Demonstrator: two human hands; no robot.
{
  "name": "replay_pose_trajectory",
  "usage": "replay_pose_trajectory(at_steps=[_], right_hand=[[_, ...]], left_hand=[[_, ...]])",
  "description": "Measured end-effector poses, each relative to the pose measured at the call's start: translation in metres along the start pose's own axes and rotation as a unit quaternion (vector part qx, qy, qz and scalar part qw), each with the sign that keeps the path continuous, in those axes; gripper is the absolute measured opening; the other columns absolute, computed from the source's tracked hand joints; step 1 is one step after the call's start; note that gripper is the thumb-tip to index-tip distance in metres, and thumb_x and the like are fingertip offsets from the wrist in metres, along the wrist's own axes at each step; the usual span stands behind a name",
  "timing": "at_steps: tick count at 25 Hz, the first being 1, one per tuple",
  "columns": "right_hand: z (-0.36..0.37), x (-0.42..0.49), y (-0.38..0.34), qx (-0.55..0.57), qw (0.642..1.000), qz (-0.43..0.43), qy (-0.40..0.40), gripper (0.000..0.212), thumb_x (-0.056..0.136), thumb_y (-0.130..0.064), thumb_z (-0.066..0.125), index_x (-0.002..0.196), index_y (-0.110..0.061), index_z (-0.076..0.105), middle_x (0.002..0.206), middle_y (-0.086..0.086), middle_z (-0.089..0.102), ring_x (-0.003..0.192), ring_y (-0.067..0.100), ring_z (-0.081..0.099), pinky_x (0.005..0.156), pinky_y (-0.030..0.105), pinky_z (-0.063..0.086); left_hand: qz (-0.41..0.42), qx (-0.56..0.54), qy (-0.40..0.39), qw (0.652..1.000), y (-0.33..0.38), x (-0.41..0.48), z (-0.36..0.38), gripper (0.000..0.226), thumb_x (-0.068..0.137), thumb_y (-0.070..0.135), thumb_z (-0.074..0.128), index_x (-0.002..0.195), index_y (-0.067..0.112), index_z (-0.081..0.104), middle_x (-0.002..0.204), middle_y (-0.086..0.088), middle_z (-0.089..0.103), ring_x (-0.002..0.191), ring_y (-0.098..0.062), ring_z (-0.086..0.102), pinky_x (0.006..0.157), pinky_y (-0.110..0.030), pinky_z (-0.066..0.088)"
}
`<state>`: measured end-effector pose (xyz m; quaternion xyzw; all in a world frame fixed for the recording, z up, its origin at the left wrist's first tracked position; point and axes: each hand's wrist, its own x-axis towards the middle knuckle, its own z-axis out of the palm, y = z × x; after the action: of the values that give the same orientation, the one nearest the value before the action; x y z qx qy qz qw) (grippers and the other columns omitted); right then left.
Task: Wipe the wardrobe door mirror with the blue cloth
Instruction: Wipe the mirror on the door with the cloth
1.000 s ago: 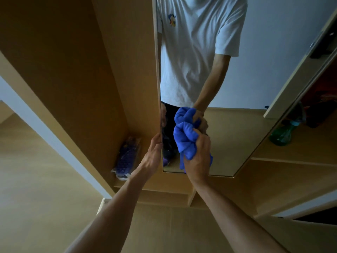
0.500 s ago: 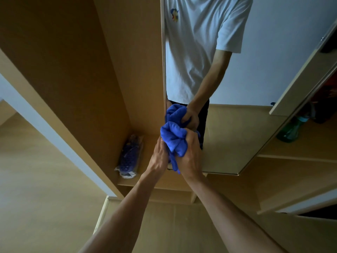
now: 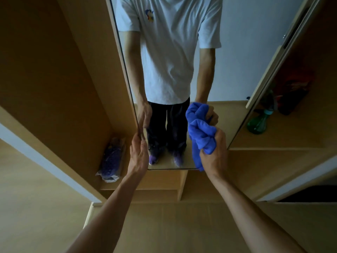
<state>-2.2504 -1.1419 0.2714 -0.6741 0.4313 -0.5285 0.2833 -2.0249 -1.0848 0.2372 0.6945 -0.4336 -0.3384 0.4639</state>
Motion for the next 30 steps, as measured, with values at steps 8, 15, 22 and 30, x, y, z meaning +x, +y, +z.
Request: replay_pose_trajectory(at_steps=[8, 15, 22, 30], right_hand=[[-0.067, -0.011, 0.050, -0.118, 0.978, 0.070, 0.156, 0.006, 0.097, -0.032, 0.053, 0.102, -0.030, 0.055, 0.085, -0.018, 0.061, 0.079, 0.004, 0.062, 0.072, 0.035, 0.057], [-0.077, -0.020, 0.056, -0.200, 0.951, 0.096, 0.216, 0.036, 0.088, -0.018, 0.064, 0.116, -0.017, 0.041, 0.097, 0.000, 0.057, 0.080, 0.027, 0.062, 0.065, 0.031, 0.041], [-0.030, -0.017, 0.026, -0.292, 0.948, -0.100, 0.073, 0.035, 0.083, -0.008, 0.063, 0.116, -0.013, 0.054, 0.103, 0.005, 0.052, 0.090, 0.026, 0.054, 0.070, 0.039, 0.052], [0.040, -0.010, -0.002, -0.364, 0.917, -0.165, -0.006, 0.049, 0.084, -0.024, 0.056, 0.132, -0.015, 0.058, 0.119, 0.009, 0.059, 0.098, 0.029, 0.053, 0.084, 0.043, 0.047]], left_hand=[[-0.017, 0.035, 0.021, 0.999, -0.005, 0.001, 0.007, 0.075, 0.096, 0.020, 0.056, 0.156, 0.041, 0.016, 0.161, -0.002, 0.028, 0.139, -0.026, 0.038, 0.096, -0.039, 0.037], [-0.035, 0.021, -0.005, 0.999, 0.002, -0.005, 0.001, 0.095, 0.073, 0.024, 0.056, 0.155, 0.043, 0.014, 0.159, -0.003, 0.030, 0.140, -0.026, 0.037, 0.092, -0.038, 0.040], [-0.031, 0.031, -0.035, 0.998, 0.002, -0.009, -0.008, 0.098, 0.074, 0.010, 0.052, 0.157, 0.043, 0.011, 0.160, -0.001, 0.030, 0.144, -0.026, 0.035, 0.108, -0.056, 0.044], [-0.024, -0.019, -0.080, 0.996, -0.017, 0.001, -0.026, 0.083, 0.070, 0.012, 0.052, 0.138, 0.055, 0.031, 0.145, 0.008, 0.051, 0.131, -0.013, 0.052, 0.106, -0.041, 0.048]])
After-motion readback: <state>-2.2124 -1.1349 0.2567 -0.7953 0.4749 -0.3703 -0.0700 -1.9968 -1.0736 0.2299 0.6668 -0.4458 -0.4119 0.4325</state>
